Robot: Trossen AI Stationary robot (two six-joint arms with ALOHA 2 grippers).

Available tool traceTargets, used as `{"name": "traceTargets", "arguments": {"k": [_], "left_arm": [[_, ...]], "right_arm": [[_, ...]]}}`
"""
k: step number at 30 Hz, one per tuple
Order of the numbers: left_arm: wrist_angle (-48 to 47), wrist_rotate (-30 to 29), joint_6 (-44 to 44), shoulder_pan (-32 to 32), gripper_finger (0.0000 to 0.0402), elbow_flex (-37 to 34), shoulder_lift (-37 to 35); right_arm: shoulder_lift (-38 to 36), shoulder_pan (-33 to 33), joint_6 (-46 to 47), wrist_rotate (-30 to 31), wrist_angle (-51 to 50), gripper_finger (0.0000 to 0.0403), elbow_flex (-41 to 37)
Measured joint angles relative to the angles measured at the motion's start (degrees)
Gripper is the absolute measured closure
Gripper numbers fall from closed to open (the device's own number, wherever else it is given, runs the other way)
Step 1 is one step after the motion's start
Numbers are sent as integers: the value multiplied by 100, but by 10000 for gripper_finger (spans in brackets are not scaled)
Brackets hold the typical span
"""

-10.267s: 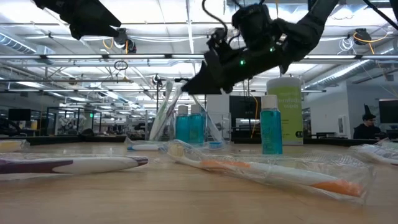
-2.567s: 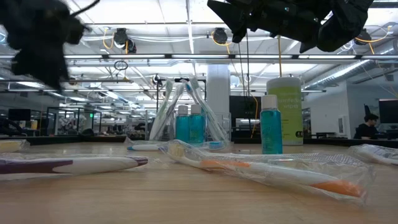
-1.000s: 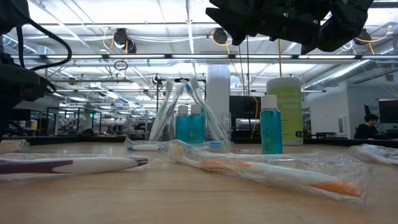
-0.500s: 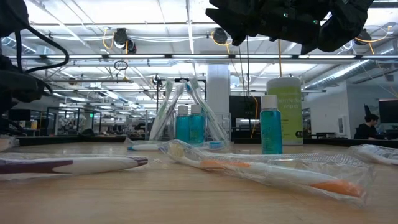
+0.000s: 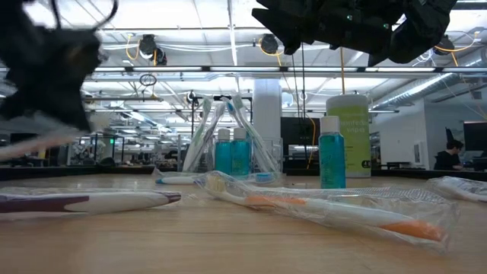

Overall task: Pick & Place toothbrushing station
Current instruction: Put the left orange toothbrush into the transparent organizer

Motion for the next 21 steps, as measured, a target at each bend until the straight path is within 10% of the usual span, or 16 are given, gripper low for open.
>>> {"name": "traceTargets", "arguments": {"k": [9,15,21], "left_arm": [[2173,-2230,4142,623,390,920,-6],[4409,-2050,6983,1298,387,945,106],[5000,-1832,7478,2000,392,945,423]], "right_arm": [[0,0,0,9,-2,227,0],[0,0,46,9,-2,227,0],[2,0,219,9,-143,227,0]]}}
